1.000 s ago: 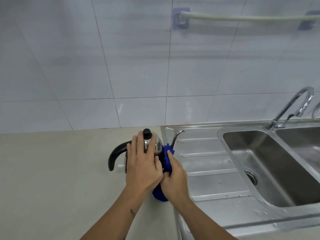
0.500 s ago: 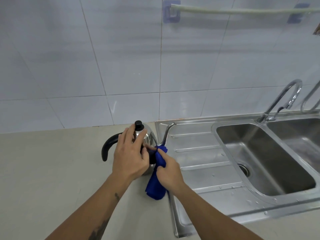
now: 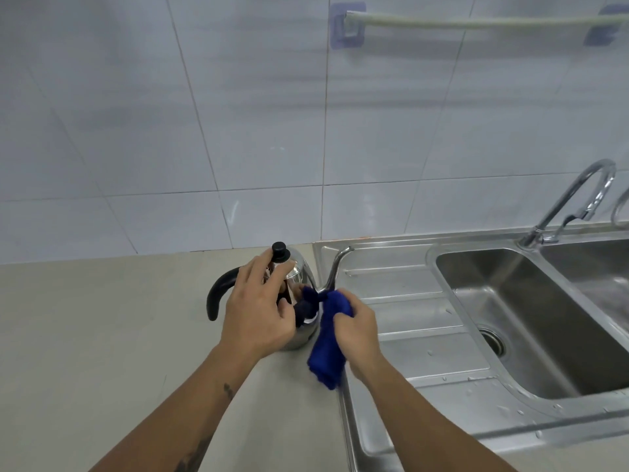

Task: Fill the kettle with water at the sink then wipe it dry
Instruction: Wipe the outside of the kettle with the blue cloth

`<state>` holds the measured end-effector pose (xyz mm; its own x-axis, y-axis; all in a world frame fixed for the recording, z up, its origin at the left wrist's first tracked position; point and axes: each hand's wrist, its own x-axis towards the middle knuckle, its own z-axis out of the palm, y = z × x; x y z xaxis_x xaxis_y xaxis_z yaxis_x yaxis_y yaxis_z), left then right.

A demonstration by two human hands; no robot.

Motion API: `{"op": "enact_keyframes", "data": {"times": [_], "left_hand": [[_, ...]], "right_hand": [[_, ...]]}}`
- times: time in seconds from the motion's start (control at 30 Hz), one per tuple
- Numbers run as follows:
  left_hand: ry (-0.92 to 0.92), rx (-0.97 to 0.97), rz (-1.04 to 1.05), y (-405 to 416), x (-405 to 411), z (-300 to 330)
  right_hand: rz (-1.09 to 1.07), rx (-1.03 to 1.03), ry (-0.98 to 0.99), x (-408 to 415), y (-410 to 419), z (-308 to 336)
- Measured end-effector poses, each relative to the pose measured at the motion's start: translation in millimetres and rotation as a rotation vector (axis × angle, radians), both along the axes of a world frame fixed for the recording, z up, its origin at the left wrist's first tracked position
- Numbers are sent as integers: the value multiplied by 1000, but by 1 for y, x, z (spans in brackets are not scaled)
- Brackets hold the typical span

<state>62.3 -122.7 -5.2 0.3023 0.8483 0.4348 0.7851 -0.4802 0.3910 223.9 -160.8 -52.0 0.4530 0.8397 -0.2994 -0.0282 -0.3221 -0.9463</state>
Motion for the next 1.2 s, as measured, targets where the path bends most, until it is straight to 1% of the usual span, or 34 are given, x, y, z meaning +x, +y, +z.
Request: {"op": "enact_keyframes", "data": {"times": [0.07, 0.13, 0.2, 0.3, 0.47, 0.53, 0.6, 0.7, 0.83, 0.93, 1.1, 1.2], "left_hand": [[-31, 25, -33, 0, -4, -2], [-39, 34, -62, 2, -6, -3], [-33, 24, -94, 5, -10, -5], [-84, -29, -114, 10, -14, -6], [-174, -130, 30, 11, -3, 3], [-225, -181, 54, 12, 5, 7], [-197, -187, 49, 13, 8, 7], [-131, -105, 42, 14, 7, 7], [-138, -92, 40, 15, 7, 13], [-136, -100, 32, 13, 6, 18], [-146, -133, 16, 14, 4, 25], [-187, -168, -13, 15, 0, 28]], "right_hand": [[-101, -12, 20, 15, 11, 7], [-93, 19, 0, 23, 23, 21], [6, 52, -84, 25, 31, 36], [128, 55, -177, 27, 24, 44], [312, 127, -257, 23, -18, 33], [387, 151, -294, 17, -31, 28], [408, 169, -313, 15, -35, 23], [412, 178, -323, 16, -27, 22], [531, 138, -437, 13, -17, 18], [543, 87, -450, 18, -12, 17], [567, 255, -582, 17, 7, 35], [584, 211, -569, 18, 12, 34]]}}
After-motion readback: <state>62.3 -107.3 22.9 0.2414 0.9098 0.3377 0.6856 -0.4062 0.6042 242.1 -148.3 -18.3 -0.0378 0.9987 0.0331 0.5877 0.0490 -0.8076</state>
